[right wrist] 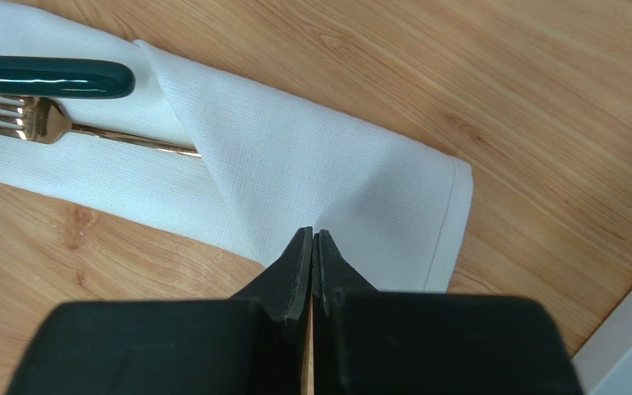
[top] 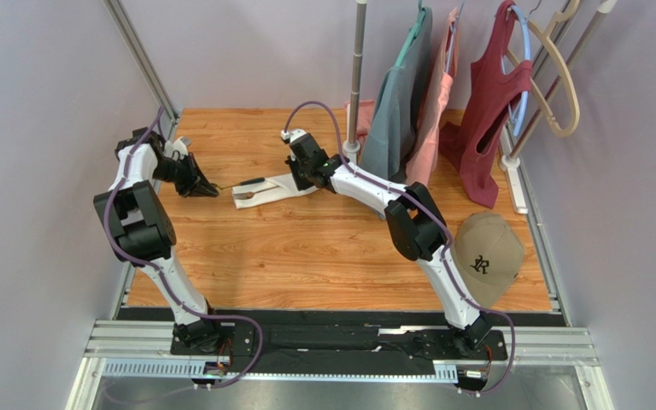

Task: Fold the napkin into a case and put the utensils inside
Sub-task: Insert the spoon into the folded napkin.

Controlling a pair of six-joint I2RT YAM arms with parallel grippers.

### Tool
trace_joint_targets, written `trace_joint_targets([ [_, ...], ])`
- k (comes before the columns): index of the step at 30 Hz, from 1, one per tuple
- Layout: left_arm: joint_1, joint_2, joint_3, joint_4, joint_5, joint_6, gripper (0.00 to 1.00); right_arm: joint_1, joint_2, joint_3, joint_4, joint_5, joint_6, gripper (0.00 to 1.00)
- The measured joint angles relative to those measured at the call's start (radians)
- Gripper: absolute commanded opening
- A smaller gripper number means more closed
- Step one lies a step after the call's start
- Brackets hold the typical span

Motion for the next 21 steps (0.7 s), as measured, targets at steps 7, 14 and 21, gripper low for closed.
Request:
trace_joint_targets([
  [7,0.000,0.000,0.000,-0.006,-0.018,0.011,0.00,-0.003,0.034,0.003,-0.006,-0.003,-0.003,0.00],
  [14,0.000,0.024,0.001,-0.021,-0.026,0.019,0.00,-0.003,0.038,0.003,-0.003,-0.011,-0.003,0.00],
  [21,-0.002,0.053,0.034,-0.050,-0.041,0.029,0.00,-0.004,0.040,0.003,0.001,-0.045,-0.048,0.00],
])
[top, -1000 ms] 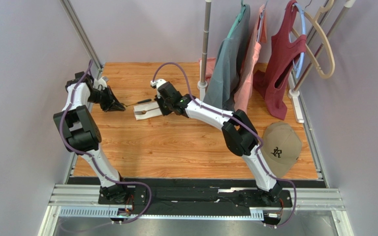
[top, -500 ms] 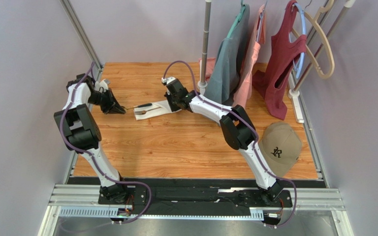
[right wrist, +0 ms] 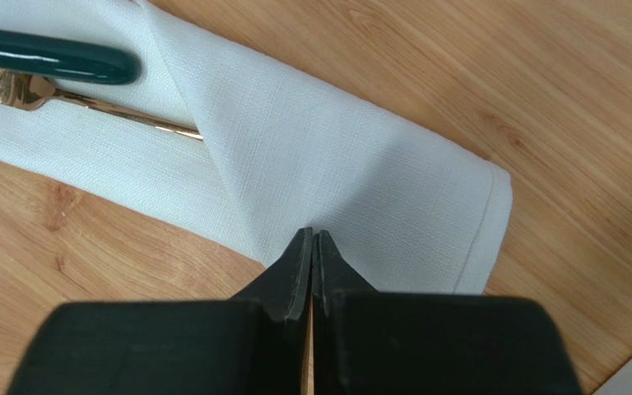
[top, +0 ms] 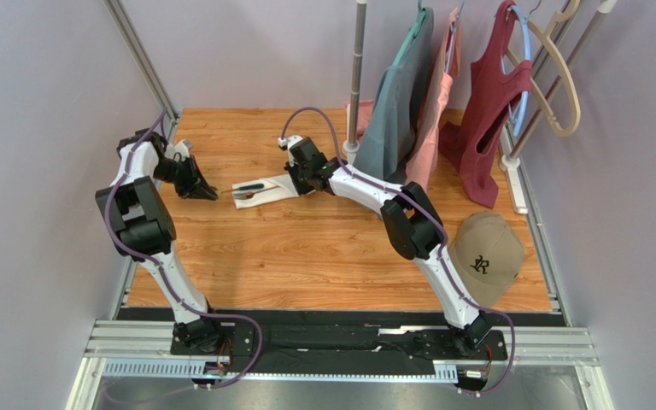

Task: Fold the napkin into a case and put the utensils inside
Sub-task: Insert the spoon into the folded napkin.

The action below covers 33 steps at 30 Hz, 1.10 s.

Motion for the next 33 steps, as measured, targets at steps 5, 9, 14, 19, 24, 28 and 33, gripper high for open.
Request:
trace_joint_targets([
  [5,-0.005,0.026,0.033,-0.006,0.016,0.004,0.00,-0.002,0.010,0.000,0.006,-0.044,-0.044,0.00],
  [9,-0.014,0.074,0.045,-0.009,0.048,0.005,0.00,-0.003,0.014,0.000,0.008,-0.063,-0.065,0.00],
  [14,-0.037,0.123,0.067,-0.014,0.079,0.005,0.00,-0.010,0.014,0.000,0.007,-0.087,-0.065,0.00],
  [19,-0.064,0.158,0.098,-0.020,0.101,0.007,0.00,-0.013,0.014,0.000,0.007,-0.097,-0.067,0.00],
  [24,-0.077,0.201,0.117,-0.020,0.133,0.007,0.00,-0.019,0.024,0.014,0.003,-0.114,-0.068,0.00],
  [28,-0.085,0.245,0.146,-0.023,0.162,0.007,0.00,-0.023,0.029,0.022,0.002,-0.125,-0.068,0.00],
  [33,-0.105,0.275,0.171,-0.025,0.185,0.007,0.00,-0.023,0.030,0.027,-0.004,-0.128,-0.071,0.00],
])
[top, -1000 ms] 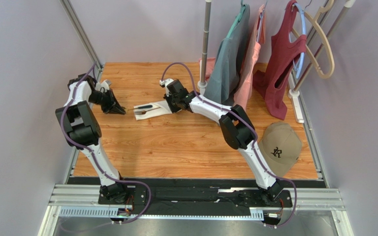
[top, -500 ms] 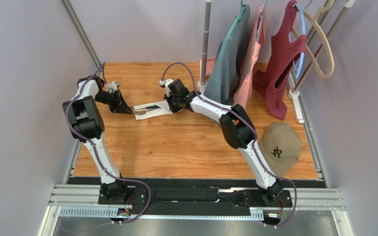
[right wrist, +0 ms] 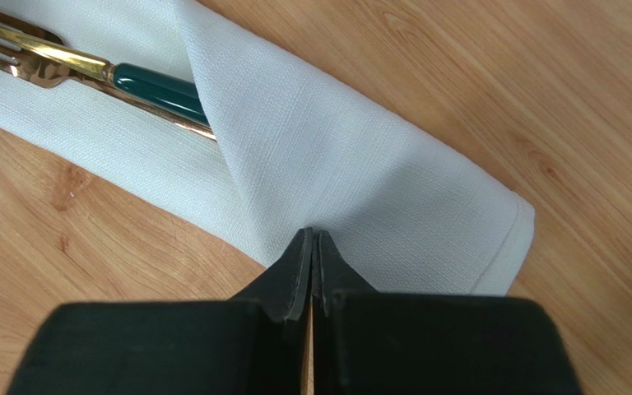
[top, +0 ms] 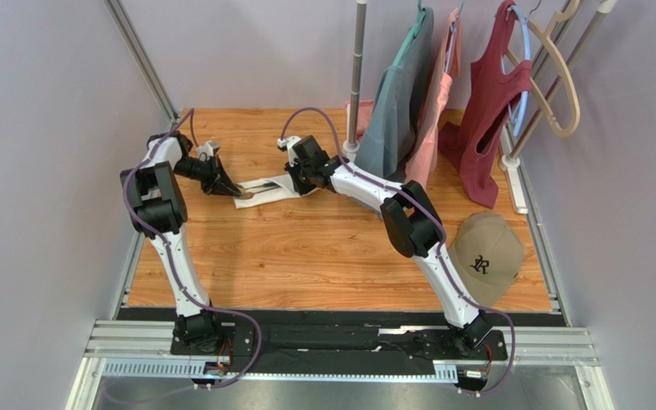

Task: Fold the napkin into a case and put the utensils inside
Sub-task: Insert the spoon into the folded napkin.

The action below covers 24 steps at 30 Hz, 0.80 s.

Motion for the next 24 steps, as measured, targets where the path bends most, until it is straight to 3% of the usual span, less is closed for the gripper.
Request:
trace_joint_targets([
  [14,-0.033,0.101,0.127,-0.056,0.015,0.008,0.00,0.000,0.017,0.029,-0.011,-0.007,-0.009,0.00],
  [21,-0.034,0.103,0.128,-0.049,0.014,-0.010,0.11,0.000,0.018,0.031,-0.013,-0.010,-0.014,0.00],
  [24,-0.036,0.103,0.143,-0.049,0.005,-0.021,0.11,0.000,0.018,0.031,-0.013,-0.010,-0.015,0.00],
])
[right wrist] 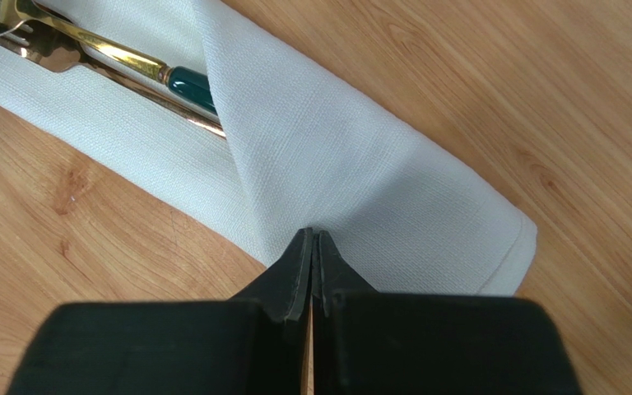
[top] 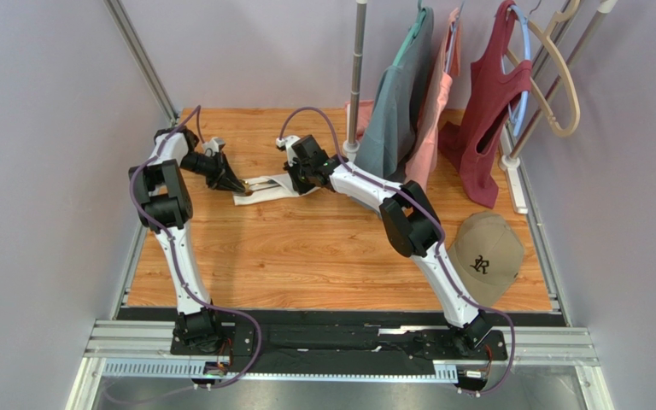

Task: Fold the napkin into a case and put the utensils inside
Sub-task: Insert the spoon into the folded napkin.

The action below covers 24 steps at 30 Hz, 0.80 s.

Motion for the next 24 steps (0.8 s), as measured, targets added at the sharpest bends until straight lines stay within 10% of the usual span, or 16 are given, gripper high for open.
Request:
trace_joint_targets([
  [24,-0.014,-0.014,0.085,0.072,-0.135,-0.128,0.58,0.000,0.016,0.028,-0.010,-0.002,0.000,0.00],
])
